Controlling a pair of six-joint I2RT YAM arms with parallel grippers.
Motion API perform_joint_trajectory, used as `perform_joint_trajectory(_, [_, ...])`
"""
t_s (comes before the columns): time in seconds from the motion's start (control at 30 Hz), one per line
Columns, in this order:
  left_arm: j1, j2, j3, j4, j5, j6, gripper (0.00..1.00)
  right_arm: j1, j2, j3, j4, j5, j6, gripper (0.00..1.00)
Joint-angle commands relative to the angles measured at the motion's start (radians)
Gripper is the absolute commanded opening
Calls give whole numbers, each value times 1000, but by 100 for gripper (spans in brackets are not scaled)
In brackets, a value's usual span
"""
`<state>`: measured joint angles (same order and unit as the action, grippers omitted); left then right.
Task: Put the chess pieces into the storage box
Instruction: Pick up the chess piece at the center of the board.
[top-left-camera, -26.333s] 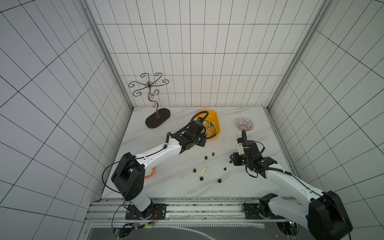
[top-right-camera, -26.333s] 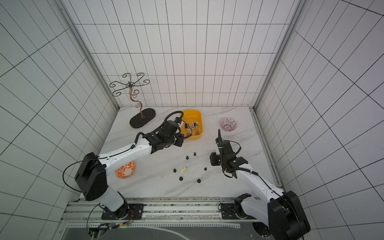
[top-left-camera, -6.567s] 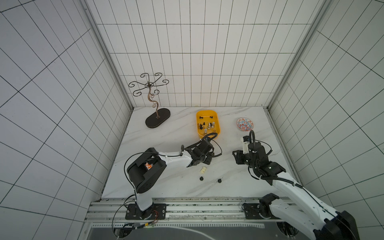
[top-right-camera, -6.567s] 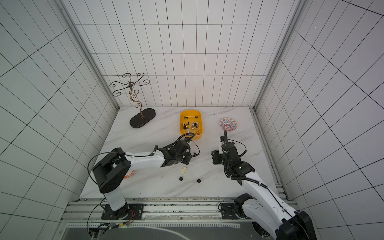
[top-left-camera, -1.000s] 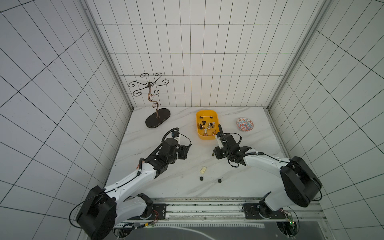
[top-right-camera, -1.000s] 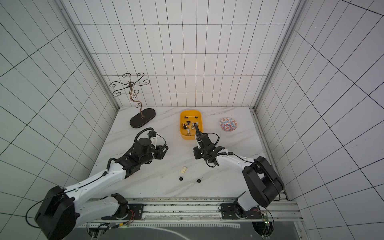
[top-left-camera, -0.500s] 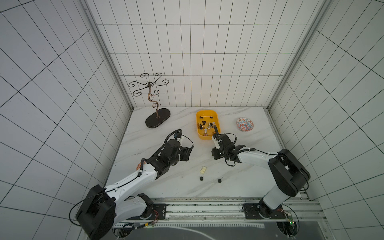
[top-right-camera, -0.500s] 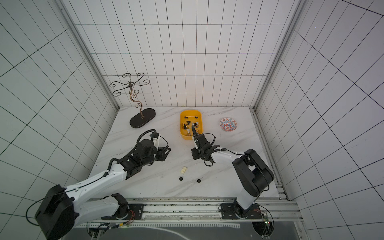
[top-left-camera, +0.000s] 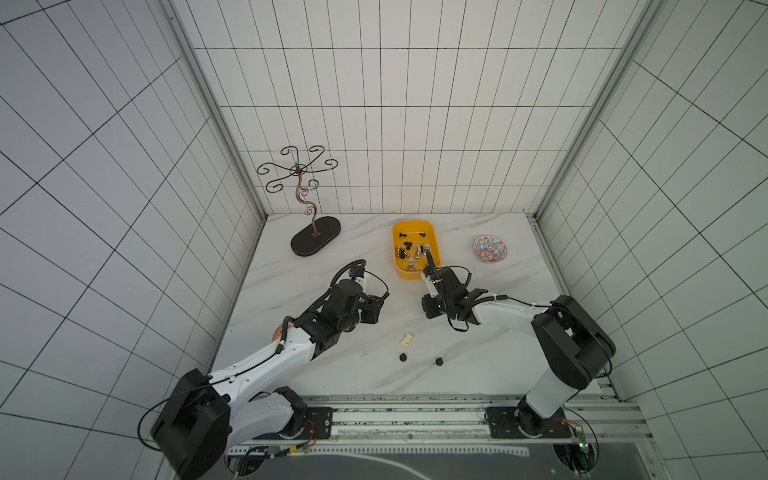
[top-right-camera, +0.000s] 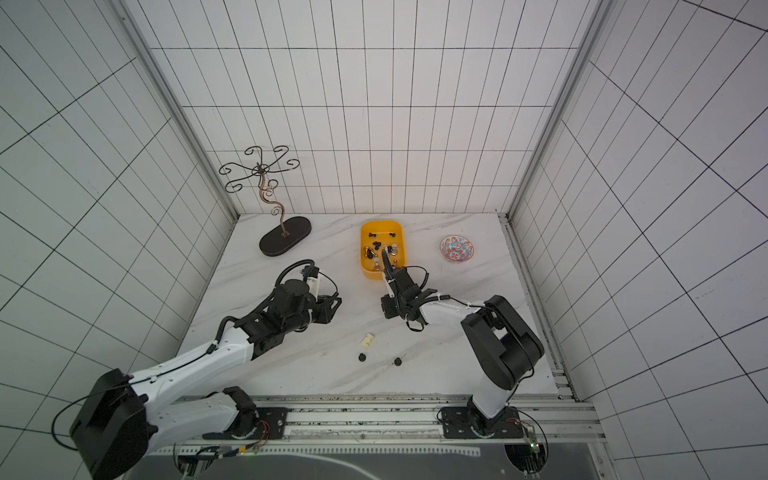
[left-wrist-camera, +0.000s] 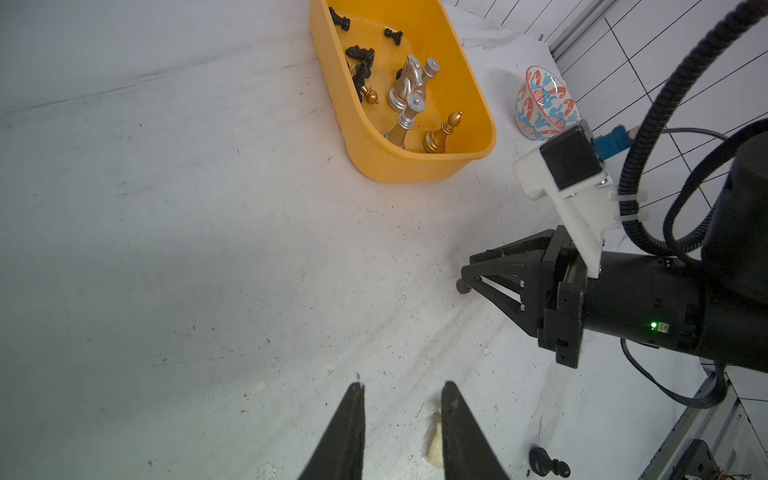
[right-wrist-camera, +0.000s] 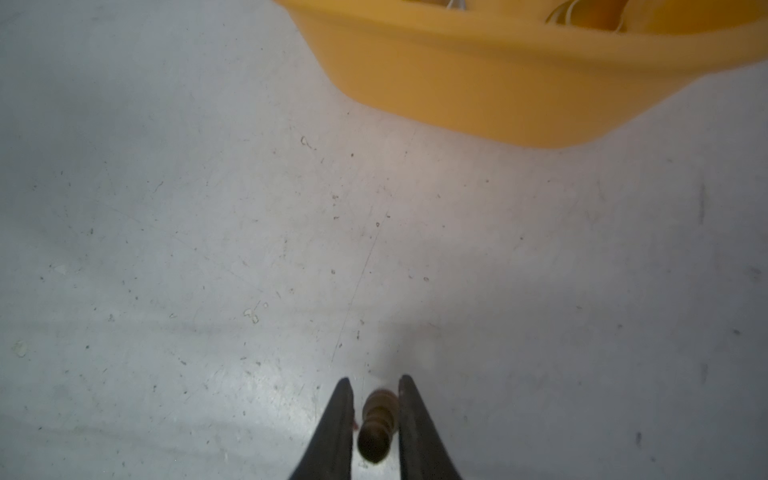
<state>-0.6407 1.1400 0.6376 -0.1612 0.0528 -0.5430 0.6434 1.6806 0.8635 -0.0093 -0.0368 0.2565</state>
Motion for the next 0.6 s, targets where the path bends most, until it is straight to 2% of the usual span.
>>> perform_joint_trajectory(0.0, [-3,-16,24,-1,-17,-12,31,8,10,65,9,-6,-10,21])
perform_joint_trajectory(0.57, [-5,-33,15,-11,-28,-14,31,11,11,35,11,-11,0,21])
